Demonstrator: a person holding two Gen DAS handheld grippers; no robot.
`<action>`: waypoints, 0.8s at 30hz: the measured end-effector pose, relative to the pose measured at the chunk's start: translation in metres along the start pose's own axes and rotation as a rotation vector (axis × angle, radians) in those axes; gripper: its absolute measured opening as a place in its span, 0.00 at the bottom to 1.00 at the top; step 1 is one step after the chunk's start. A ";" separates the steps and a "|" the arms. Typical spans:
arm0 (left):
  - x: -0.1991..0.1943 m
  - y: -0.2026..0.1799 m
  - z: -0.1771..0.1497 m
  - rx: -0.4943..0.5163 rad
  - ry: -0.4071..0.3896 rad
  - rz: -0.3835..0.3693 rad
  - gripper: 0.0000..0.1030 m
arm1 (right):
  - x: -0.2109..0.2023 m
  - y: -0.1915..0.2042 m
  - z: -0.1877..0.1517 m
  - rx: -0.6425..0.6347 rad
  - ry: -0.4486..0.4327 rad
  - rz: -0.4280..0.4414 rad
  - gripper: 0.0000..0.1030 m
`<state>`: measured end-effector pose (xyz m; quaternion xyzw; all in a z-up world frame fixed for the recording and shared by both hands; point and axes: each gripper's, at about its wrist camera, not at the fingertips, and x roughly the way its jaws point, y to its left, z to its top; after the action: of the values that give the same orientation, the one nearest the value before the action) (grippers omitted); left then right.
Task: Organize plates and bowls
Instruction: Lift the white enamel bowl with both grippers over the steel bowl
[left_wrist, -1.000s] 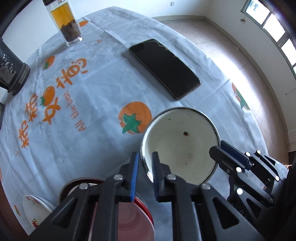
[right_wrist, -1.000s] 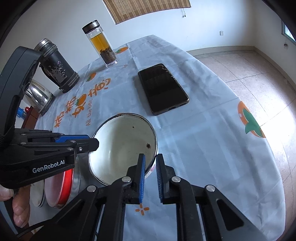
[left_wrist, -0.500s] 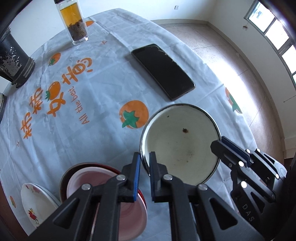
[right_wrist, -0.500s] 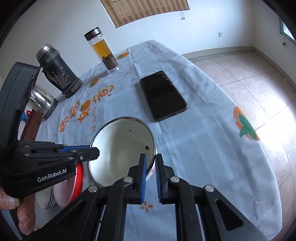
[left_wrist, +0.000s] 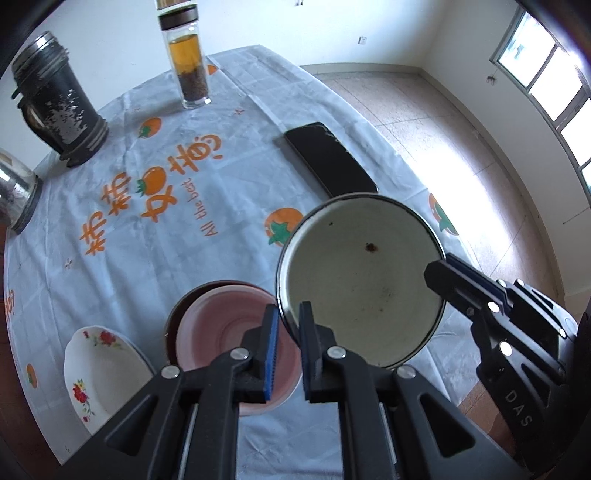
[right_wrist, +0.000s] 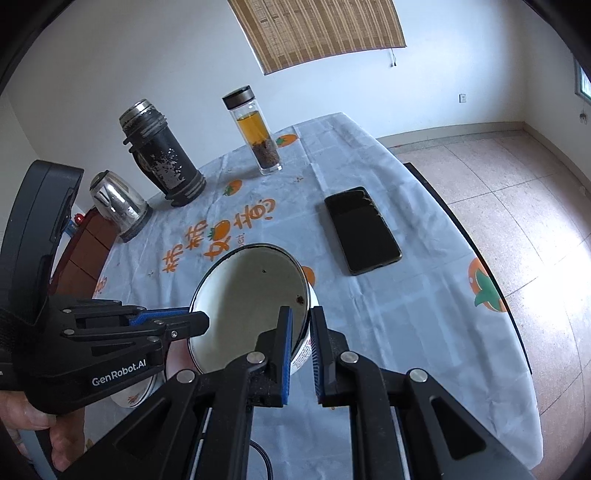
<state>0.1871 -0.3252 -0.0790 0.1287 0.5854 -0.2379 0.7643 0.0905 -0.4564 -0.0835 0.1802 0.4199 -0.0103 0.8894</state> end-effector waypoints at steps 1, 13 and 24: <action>-0.005 0.004 -0.003 -0.011 -0.006 0.001 0.07 | -0.003 0.005 0.001 -0.009 -0.002 0.009 0.10; -0.033 0.035 -0.033 -0.102 -0.043 0.036 0.07 | -0.009 0.045 -0.004 -0.090 0.006 0.076 0.10; -0.030 0.058 -0.053 -0.176 -0.026 0.067 0.08 | 0.006 0.070 -0.010 -0.149 0.046 0.116 0.10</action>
<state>0.1664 -0.2441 -0.0701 0.0776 0.5893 -0.1616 0.7878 0.0985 -0.3869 -0.0722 0.1379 0.4285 0.0764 0.8897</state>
